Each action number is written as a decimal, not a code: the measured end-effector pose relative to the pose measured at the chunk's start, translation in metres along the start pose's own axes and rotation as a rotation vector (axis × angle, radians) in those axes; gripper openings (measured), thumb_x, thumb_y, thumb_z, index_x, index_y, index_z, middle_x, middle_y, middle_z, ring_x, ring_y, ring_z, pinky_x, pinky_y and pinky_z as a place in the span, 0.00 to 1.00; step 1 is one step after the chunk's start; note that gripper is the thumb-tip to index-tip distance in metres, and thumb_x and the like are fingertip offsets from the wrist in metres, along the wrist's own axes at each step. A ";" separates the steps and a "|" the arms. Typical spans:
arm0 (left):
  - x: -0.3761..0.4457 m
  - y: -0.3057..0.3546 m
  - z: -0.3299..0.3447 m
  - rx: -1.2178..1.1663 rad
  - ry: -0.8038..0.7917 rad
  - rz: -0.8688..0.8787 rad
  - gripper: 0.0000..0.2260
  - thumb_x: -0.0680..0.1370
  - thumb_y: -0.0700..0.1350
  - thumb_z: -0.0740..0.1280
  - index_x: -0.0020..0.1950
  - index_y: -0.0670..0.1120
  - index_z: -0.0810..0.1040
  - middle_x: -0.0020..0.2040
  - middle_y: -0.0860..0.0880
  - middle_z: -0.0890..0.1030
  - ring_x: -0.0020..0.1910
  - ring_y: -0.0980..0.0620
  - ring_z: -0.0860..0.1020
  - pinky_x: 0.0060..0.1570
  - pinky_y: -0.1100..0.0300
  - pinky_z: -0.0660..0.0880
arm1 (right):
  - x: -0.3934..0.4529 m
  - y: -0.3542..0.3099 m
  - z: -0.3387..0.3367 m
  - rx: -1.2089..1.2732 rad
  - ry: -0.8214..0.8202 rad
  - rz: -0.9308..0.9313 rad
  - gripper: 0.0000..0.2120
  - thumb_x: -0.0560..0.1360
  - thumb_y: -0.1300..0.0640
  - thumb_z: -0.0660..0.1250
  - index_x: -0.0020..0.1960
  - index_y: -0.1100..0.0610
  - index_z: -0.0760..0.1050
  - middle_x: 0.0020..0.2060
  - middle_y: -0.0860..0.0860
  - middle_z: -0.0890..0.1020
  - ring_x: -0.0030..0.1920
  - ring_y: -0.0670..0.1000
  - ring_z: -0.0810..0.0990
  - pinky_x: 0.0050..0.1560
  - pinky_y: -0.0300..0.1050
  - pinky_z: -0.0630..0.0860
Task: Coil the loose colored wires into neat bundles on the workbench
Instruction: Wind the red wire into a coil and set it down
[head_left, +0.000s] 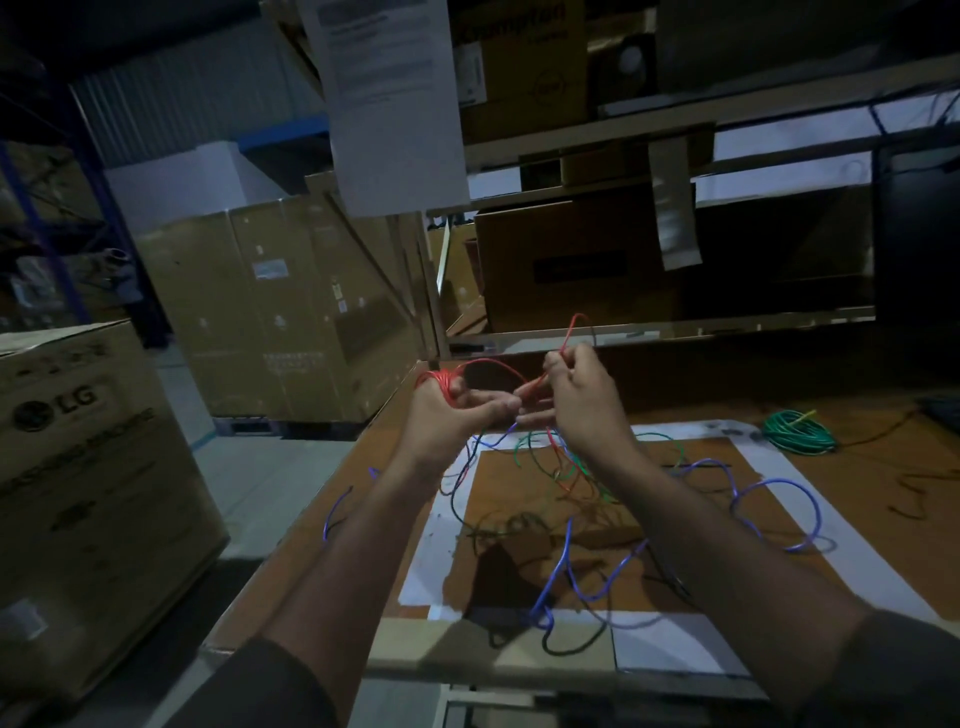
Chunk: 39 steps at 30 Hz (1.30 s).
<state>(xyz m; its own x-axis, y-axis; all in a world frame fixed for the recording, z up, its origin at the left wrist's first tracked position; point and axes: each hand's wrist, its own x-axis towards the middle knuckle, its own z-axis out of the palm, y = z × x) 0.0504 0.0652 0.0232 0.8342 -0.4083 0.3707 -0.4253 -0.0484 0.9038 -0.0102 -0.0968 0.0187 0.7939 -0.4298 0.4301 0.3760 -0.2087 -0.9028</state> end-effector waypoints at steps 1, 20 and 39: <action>-0.001 -0.001 0.000 0.015 -0.008 0.002 0.16 0.70 0.40 0.81 0.52 0.33 0.82 0.47 0.42 0.88 0.48 0.45 0.87 0.55 0.51 0.82 | 0.000 -0.001 -0.001 -0.008 0.032 -0.023 0.10 0.86 0.53 0.54 0.56 0.59 0.68 0.42 0.61 0.84 0.38 0.55 0.87 0.41 0.55 0.86; 0.021 -0.006 -0.036 -0.105 0.384 -0.055 0.09 0.74 0.43 0.78 0.49 0.39 0.83 0.45 0.46 0.87 0.49 0.52 0.86 0.50 0.57 0.81 | 0.023 0.015 -0.063 -0.294 0.270 0.011 0.14 0.82 0.54 0.57 0.44 0.52 0.79 0.28 0.49 0.74 0.28 0.49 0.70 0.31 0.46 0.65; 0.028 0.079 -0.053 -0.357 0.417 0.381 0.07 0.86 0.43 0.61 0.50 0.49 0.66 0.61 0.43 0.85 0.29 0.62 0.70 0.46 0.61 0.76 | 0.088 0.062 -0.109 -0.236 0.483 0.329 0.07 0.80 0.56 0.67 0.52 0.59 0.82 0.42 0.56 0.81 0.37 0.54 0.78 0.35 0.47 0.75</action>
<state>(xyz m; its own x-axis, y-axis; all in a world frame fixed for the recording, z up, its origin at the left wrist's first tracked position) 0.0585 0.0984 0.1164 0.7449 0.0534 0.6651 -0.6348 0.3636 0.6818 0.0308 -0.2431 0.0008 0.5238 -0.8413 0.1332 -0.0100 -0.1624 -0.9867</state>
